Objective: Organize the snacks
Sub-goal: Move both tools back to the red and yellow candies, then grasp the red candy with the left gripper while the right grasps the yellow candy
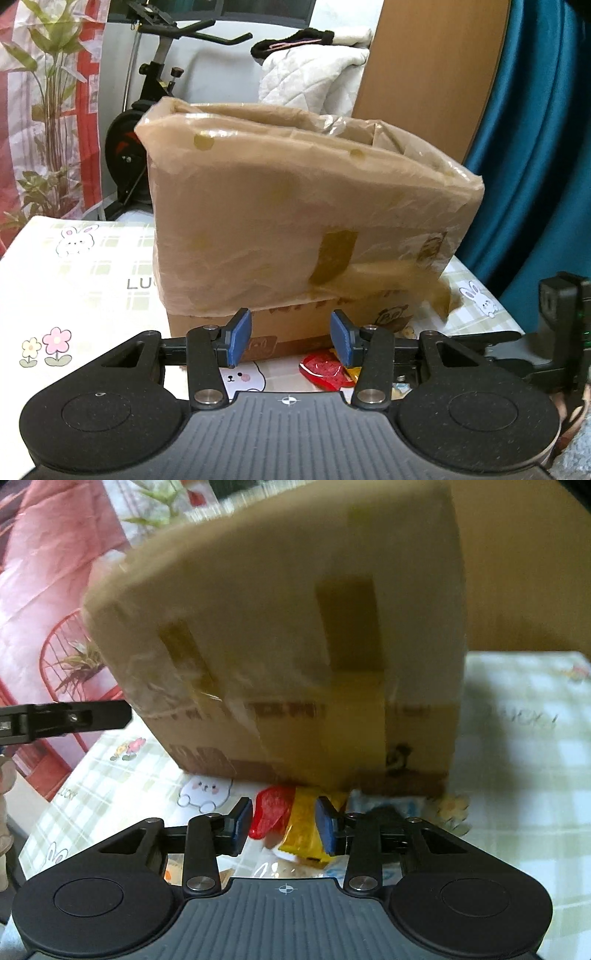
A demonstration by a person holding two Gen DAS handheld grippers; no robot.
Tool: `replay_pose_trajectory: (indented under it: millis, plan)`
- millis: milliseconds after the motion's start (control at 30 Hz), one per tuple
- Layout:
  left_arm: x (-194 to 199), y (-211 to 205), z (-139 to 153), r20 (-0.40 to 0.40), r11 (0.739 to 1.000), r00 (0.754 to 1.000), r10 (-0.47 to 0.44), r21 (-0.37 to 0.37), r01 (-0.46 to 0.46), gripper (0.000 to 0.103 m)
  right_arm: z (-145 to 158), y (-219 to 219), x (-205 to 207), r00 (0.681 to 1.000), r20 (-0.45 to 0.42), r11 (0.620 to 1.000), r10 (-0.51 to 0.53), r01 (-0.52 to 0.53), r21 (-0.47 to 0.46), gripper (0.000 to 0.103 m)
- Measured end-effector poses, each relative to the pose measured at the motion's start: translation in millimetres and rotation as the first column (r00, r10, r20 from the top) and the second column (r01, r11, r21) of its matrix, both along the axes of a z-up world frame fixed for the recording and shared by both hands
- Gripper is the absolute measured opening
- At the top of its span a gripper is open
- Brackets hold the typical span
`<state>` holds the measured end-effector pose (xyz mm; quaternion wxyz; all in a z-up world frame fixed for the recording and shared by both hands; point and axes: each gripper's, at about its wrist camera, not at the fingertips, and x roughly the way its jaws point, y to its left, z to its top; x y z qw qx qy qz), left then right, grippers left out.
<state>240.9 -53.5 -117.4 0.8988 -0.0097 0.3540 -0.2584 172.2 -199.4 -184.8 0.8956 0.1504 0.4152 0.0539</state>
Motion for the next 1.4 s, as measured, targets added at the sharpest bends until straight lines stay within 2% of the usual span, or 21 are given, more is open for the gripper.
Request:
replay_pose_trajectory:
  millis: [100,267,500,667,833,1167,1300,1400]
  plan:
    - [3.4,0.3,-7.1,-0.022,1.000,1.000,-0.001,-0.002,0.001,0.049,-10.6,7.9,10.1,1.000,-0.027,0.999,-0.016,0.014,-0.052,0.036]
    - [8.8,-1.3,-16.5,-0.047,1.000,0.999,-0.003,-0.002,0.003,0.049,-23.6,11.1,25.8,0.997,-0.061,0.996,-0.047,0.042,-0.078,0.035]
    - [12.7,-3.9,-23.7,-0.067,1.000,0.998,-0.011,0.006,0.011,0.049,-35.7,20.8,37.3,0.997,-0.074,0.994,-0.039,0.031,-0.101,0.041]
    - [14.5,-6.5,-31.3,-0.088,1.000,0.996,-0.016,0.012,0.017,0.049,-42.6,17.1,32.9,0.997,-0.076,0.995,-0.026,0.019,-0.102,0.030]
    - [22.0,-10.3,-44.8,-0.134,1.000,0.991,-0.015,0.013,0.017,0.049,-37.6,6.8,16.6,0.998,-0.047,0.997,-0.036,0.033,-0.072,0.029]
    - [36.8,-38.6,-80.4,-0.226,1.000,0.974,0.001,0.013,0.002,0.049,-24.3,-10.2,-8.3,0.999,0.007,0.993,-0.049,0.050,-0.106,0.028]
    - [39.7,-46.9,-95.9,-0.273,1.000,0.962,0.020,0.000,-0.021,0.049,-14.6,-20.9,-18.1,0.997,0.053,0.996,-0.048,0.051,-0.067,0.028]
    - [39.0,-54.1,-101.9,-0.262,0.999,0.964,0.036,0.019,-0.032,0.050,-9.2,-25.4,-21.1,0.996,0.073,0.996,-0.055,0.060,-0.067,0.028]
